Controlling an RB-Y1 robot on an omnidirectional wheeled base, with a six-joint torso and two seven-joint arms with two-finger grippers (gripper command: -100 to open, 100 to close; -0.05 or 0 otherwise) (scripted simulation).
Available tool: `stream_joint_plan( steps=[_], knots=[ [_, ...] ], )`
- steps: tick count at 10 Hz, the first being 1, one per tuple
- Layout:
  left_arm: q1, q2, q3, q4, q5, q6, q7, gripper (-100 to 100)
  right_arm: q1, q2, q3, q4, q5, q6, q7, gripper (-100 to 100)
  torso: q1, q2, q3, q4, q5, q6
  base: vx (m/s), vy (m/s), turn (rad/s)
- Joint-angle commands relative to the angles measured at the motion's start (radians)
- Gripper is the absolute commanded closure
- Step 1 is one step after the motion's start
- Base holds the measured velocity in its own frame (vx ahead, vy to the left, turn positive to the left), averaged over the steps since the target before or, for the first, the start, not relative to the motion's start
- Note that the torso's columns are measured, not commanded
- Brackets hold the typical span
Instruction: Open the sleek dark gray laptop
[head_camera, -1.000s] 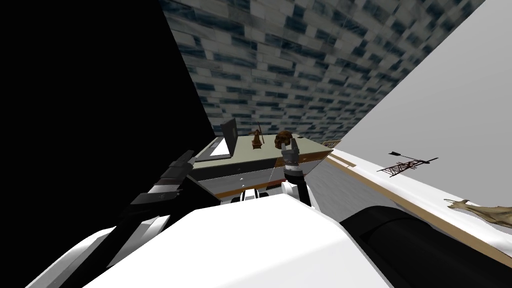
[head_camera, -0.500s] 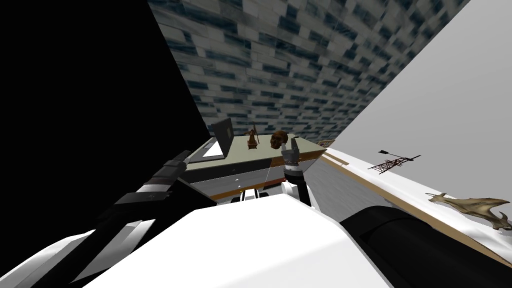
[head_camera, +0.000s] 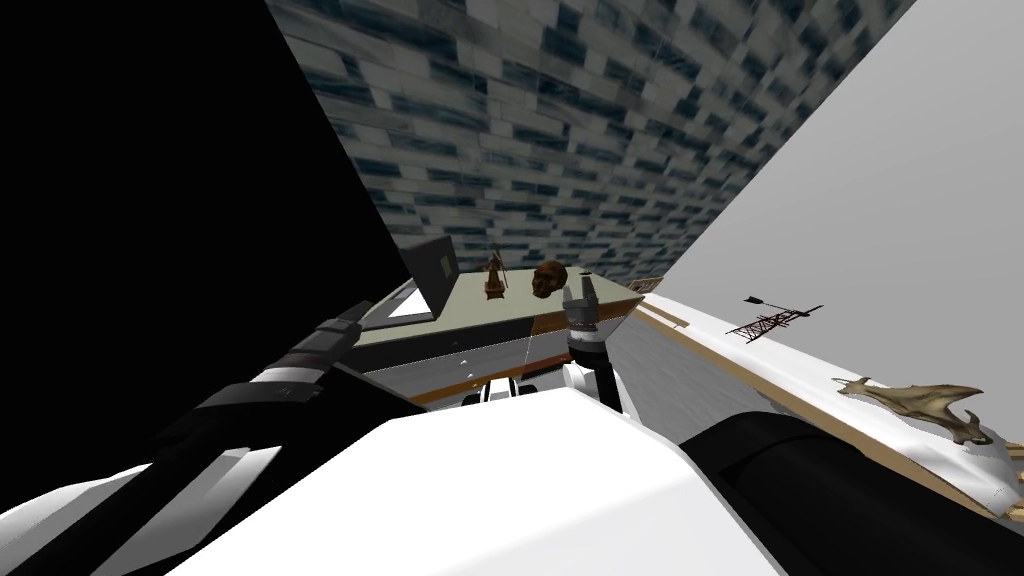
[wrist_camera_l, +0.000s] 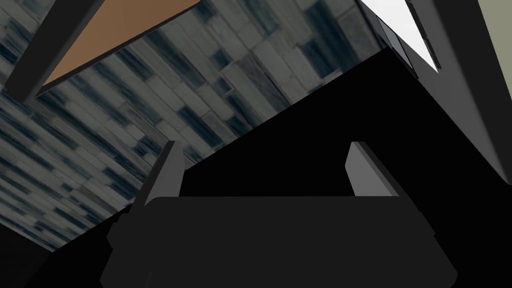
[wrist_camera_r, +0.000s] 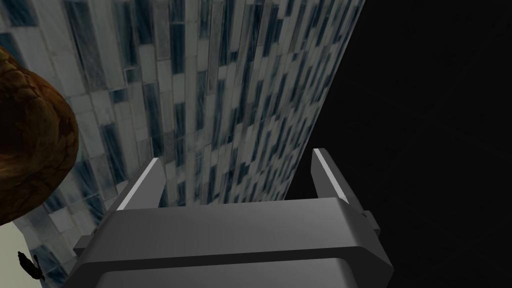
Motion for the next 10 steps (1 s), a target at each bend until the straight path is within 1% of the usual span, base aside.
stream_joint_plan(
  steps=[1,3,4,6,7,10],
  knots=[
    [0.011,0.050,0.035,-0.002,0.004,0.063,0.018,-100,0.000,0.000,0.000,0.000,0.000,0.000,0.000,0,-0.002,-0.001,0.000,0.000,-0.001,0.000,0.012,-0.087,-0.020],
    [0.032,0.113,0.083,-0.005,0.010,0.126,0.040,-100,0.000,0.000,0.000,0.000,0.000,0.000,0.000,0,0.000,-0.001,-0.001,0.000,0.000,0.000,0.006,-0.088,-0.047],
    [0.032,0.113,0.083,-0.005,0.010,0.135,0.040,-100,0.000,0.000,0.000,0.000,0.000,0.000,0.000,0,-0.001,0.000,0.000,0.000,0.000,0.000,-0.001,-0.075,-0.027],
    [0.050,0.172,0.127,-0.008,0.016,0.196,0.061,-100,0.000,0.000,0.000,0.000,0.000,0.000,0.000,0,0.000,-0.001,0.000,0.000,0.000,0.000,0.006,-0.069,-0.030],
    [0.050,0.172,0.127,-0.008,0.016,0.202,0.061,-100,0.000,0.000,0.000,0.000,0.000,0.000,0.000,0,0.000,-0.001,-0.001,0.000,0.000,0.000,0.002,-0.063,-0.021],
    [0.076,0.251,0.187,-0.019,0.024,0.290,0.090,-100,0.000,0.000,0.000,0.000,0.000,0.000,0.000,0,-0.003,-0.001,-0.001,0.000,-0.001,0.000,0.008,-0.096,-0.071]
  ],
)
